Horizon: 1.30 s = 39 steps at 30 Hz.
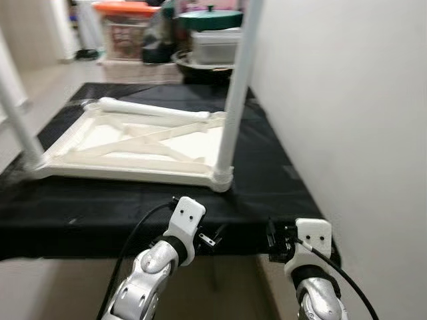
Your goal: Building children table
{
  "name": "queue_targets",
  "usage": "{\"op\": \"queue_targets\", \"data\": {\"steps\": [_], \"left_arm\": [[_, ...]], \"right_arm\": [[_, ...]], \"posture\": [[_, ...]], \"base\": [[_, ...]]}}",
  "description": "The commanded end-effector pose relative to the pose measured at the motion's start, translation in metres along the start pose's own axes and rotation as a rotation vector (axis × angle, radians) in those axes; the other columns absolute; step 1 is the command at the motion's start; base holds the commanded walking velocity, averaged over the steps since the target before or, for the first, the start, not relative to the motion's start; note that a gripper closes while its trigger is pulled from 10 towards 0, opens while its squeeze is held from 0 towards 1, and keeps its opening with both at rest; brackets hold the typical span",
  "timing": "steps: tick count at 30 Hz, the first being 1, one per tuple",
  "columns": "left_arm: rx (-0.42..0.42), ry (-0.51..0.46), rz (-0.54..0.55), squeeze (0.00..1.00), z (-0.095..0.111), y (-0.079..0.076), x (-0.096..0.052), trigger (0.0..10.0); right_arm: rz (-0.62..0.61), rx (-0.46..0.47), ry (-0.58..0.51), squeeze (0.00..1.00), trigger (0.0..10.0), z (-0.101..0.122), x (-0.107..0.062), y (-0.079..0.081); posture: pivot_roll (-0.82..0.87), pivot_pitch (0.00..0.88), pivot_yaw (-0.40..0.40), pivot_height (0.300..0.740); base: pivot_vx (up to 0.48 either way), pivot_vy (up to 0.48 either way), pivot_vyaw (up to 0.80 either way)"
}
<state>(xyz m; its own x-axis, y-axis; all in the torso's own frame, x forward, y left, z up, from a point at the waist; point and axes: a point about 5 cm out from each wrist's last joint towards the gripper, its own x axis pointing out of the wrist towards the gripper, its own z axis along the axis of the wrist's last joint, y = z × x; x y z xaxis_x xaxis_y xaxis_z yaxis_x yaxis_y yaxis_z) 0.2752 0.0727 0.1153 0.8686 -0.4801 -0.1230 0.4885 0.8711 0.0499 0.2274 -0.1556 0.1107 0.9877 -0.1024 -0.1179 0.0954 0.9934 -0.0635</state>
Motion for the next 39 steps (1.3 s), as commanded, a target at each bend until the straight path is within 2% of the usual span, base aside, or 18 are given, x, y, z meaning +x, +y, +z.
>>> {"op": "queue_targets", "data": {"steps": [1,9,14,23,25,27,34,35,39], "left_arm": [[0.007,0.001,0.029,0.0,-0.003,0.004,0.0,10.0],[0.034,0.005,0.057,0.0,-0.006,0.006,-0.001,10.0],[0.011,0.011,0.099,0.0,-0.009,0.009,0.001,10.0],[-0.026,0.022,0.145,0.0,-0.013,0.015,0.002,10.0],[-0.035,0.021,0.142,0.0,-0.013,0.014,0.003,10.0],[-0.034,0.014,0.132,0.0,-0.012,0.012,0.004,10.0],[-0.045,-0.013,0.097,0.0,-0.008,0.008,0.002,10.0],[-0.047,-0.018,0.092,0.0,-0.007,0.007,0.0,10.0],[-0.035,-0.042,0.057,0.0,-0.001,0.003,-0.004,10.0]], "right_arm": [[0.009,0.002,0.009,0.0,10.0,-0.003,0.002,0.001],[-0.005,0.003,0.052,0.0,10.0,-0.01,0.007,-0.002],[-0.012,0.039,0.051,0.0,10.0,-0.011,0.01,-0.006],[0.105,0.058,0.035,0.0,10.0,-0.007,0.02,-0.013],[0.2,0.097,-0.02,0.0,10.0,0.004,0.029,-0.015],[0.242,0.102,-0.048,0.0,10.0,0.012,0.036,-0.019],[0.3,0.078,-0.108,0.0,10.0,0.032,0.06,-0.038],[0.311,0.064,-0.112,1.0,10.0,0.034,0.063,-0.04],[0.393,0.063,-0.097,1.0,10.0,0.039,0.074,-0.042]], "posture": [[0.1,0.0,-0.071,0.74],[0.11,0.0,-0.08,0.74],[0.11,0.0,-0.084,0.74],[0.11,0.0,-0.088,0.74],[0.11,0.0,-0.086,0.74],[0.12,0.0,-0.088,0.74],[0.13,0.0,-0.096,0.74],[0.13,0.0,-0.096,0.74],[0.14,0.0,-0.104,0.74]], "base": [[0.0,0.0,-0.54],[0.0,0.0,0.0],[0.0,0.0,0.0],[0.0,0.0,0.0],[0.0,0.0,0.0],[0.0,0.0,0.0],[0.0,0.0,0.0],[0.0,0.0,0.0],[0.0,0.0,0.0]]}}
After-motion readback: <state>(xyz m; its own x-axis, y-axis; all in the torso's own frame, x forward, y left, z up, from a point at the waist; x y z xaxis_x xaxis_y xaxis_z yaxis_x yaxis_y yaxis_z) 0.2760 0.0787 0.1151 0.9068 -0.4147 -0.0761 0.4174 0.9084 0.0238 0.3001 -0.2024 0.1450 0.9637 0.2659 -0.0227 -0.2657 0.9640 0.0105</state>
